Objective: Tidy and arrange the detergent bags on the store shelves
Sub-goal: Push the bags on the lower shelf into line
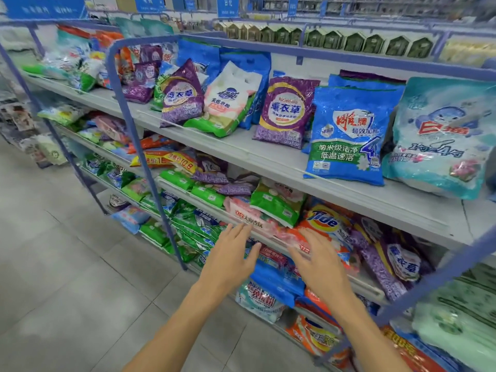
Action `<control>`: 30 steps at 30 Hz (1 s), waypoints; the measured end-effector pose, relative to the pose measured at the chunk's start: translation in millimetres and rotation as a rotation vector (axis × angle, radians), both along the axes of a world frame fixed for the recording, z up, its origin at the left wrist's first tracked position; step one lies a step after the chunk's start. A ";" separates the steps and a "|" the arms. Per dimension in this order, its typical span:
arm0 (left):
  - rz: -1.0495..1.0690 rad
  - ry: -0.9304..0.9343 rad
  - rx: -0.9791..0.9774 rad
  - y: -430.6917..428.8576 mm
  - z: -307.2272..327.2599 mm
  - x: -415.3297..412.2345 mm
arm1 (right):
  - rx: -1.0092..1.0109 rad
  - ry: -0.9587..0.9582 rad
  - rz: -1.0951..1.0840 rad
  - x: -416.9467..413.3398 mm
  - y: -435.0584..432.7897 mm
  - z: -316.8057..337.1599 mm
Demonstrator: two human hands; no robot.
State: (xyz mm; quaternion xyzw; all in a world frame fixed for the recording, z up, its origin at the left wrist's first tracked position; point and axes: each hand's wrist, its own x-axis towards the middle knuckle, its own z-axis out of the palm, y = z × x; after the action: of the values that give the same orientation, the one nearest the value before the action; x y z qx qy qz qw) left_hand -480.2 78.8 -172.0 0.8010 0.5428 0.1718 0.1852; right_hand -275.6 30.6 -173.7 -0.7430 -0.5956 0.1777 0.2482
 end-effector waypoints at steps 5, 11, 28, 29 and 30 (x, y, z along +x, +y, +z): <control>-0.071 0.024 0.034 31.2 -1.0 -40.4 | 0.001 -0.035 -0.071 -36.9 16.1 2.1; -0.148 0.021 0.003 57.4 -9.9 -62.7 | -0.031 -0.032 -0.165 -56.1 13.5 -5.2; -0.213 0.017 -0.024 91.5 -24.0 -29.9 | -0.079 -0.007 -0.283 -28.7 14.8 -21.5; -0.212 0.022 -0.028 92.7 -26.8 -28.6 | -0.087 -0.004 -0.282 -26.4 16.6 -23.7; -0.210 0.023 -0.033 93.0 -29.5 -27.8 | -0.094 0.002 -0.280 -25.3 17.7 -25.7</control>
State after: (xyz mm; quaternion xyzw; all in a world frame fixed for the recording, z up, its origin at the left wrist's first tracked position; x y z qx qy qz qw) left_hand -508.0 171.8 -201.5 0.8522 0.4608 0.1332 0.2092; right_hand -300.8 48.4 -199.4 -0.8295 -0.4767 0.1698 0.2362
